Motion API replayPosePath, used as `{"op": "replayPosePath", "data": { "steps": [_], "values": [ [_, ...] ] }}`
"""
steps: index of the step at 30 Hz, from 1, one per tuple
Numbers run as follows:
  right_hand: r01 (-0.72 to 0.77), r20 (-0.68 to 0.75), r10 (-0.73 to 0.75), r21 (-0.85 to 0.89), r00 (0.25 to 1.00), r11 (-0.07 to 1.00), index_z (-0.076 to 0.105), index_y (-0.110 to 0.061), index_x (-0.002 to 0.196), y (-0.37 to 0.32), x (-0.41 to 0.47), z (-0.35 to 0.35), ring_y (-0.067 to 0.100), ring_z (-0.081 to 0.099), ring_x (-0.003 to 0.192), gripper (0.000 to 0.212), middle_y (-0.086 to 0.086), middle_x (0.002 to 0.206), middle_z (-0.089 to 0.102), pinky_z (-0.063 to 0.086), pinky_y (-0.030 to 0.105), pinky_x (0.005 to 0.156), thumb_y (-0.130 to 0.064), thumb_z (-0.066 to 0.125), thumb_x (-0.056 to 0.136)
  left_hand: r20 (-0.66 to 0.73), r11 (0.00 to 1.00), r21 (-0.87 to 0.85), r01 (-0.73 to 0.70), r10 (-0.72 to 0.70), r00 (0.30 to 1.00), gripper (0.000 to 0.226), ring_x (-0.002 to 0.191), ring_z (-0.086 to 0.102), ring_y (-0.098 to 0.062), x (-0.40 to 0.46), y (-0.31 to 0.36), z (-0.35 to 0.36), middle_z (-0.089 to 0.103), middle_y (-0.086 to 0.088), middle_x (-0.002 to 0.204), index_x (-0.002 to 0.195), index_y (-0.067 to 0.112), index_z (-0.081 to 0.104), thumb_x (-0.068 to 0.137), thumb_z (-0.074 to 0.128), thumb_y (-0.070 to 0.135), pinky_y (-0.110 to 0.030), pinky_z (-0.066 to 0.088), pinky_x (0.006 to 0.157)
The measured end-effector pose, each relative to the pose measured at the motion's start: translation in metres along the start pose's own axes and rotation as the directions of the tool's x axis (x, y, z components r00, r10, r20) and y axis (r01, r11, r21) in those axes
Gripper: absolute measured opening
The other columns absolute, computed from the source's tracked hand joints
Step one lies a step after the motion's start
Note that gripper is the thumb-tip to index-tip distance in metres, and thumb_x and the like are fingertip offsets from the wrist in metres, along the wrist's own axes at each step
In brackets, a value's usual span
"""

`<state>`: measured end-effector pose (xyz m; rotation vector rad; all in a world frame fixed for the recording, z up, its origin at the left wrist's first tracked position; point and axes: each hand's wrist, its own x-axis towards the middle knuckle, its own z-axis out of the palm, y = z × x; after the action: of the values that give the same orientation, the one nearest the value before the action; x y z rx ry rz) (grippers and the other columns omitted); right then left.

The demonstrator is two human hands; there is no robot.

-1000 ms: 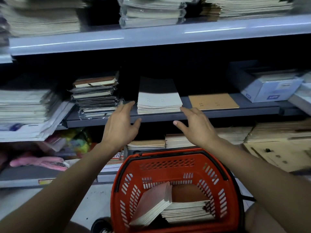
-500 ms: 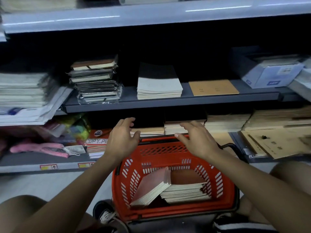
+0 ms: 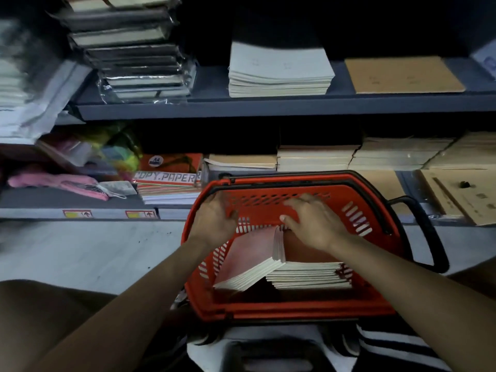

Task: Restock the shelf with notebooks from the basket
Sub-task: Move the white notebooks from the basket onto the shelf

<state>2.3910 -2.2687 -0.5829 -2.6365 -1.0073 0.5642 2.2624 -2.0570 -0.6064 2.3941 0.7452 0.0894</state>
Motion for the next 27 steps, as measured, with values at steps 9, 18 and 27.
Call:
{"op": "replayPosePath", "data": {
  "steps": [9,18,27],
  "values": [
    [-0.069,0.252,0.074,-0.029,0.965,0.997,0.071,-0.018,0.111,0.0,0.012,0.05,0.028,0.067,0.105,0.027,0.008,0.11,0.071,0.043,0.029,0.077,-0.036,0.054,0.103,0.476,0.903,0.158,0.399,-0.424,0.771,0.036,0.118,0.064,-0.031,0.003,-0.049,0.073,0.066,-0.014,0.129,0.122,0.01,0.067,0.093,0.057,0.028,-0.029,0.048,0.082],
    [-0.222,0.352,0.167,0.122,0.921,0.967,0.07,-0.019,0.1,-0.003,0.015,0.084,0.029,0.065,0.109,0.039,0.007,0.105,0.075,0.051,0.035,0.086,-0.055,0.055,0.097,0.527,0.782,0.189,0.594,-0.591,0.611,0.04,0.101,0.069,-0.028,0.01,-0.071,0.104,0.071,-0.015,0.118,0.128,0.004,0.065,0.097,0.057,0.028,-0.039,0.057,0.094],
    [-0.445,0.355,0.354,0.219,0.866,0.868,0.067,-0.021,0.133,0.0,0.018,0.076,0.026,0.072,0.11,0.044,0.004,0.125,0.073,0.056,0.029,0.092,-0.037,0.063,0.092,0.424,0.673,0.005,0.74,-0.672,0.608,0.039,0.101,0.07,-0.033,0.009,-0.054,0.091,0.071,-0.016,0.114,0.122,0.002,0.067,0.083,0.068,0.01,-0.039,0.061,0.082]
  ]
}}
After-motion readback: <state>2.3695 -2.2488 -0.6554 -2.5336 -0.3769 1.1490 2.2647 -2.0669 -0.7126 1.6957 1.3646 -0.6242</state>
